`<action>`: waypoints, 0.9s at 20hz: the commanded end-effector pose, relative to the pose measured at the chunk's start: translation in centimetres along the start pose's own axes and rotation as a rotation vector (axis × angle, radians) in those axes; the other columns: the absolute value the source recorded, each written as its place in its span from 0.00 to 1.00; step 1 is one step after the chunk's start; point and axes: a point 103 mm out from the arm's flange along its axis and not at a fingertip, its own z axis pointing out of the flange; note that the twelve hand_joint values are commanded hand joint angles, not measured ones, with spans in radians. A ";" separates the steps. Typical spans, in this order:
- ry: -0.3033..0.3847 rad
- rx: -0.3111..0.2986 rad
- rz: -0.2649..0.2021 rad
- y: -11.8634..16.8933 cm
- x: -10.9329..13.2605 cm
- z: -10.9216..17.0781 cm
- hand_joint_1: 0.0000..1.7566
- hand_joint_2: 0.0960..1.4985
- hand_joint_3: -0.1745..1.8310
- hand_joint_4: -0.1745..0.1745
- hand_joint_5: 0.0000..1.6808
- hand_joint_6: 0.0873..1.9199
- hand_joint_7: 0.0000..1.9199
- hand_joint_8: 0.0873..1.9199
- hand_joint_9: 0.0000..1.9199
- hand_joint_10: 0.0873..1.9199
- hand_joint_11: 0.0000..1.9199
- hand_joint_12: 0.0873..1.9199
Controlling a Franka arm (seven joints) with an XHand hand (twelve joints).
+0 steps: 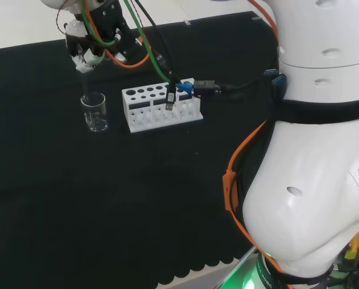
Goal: Stir in the beaker to the left of the white test tube rack with the glass rod.
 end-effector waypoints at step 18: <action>0.000 -0.005 0.016 -1.8 -1.7 -0.2 0.68 0.73 0.00 0.00 0.68 0.37 0.87 0.30 1.00 0.13 0.93 0.27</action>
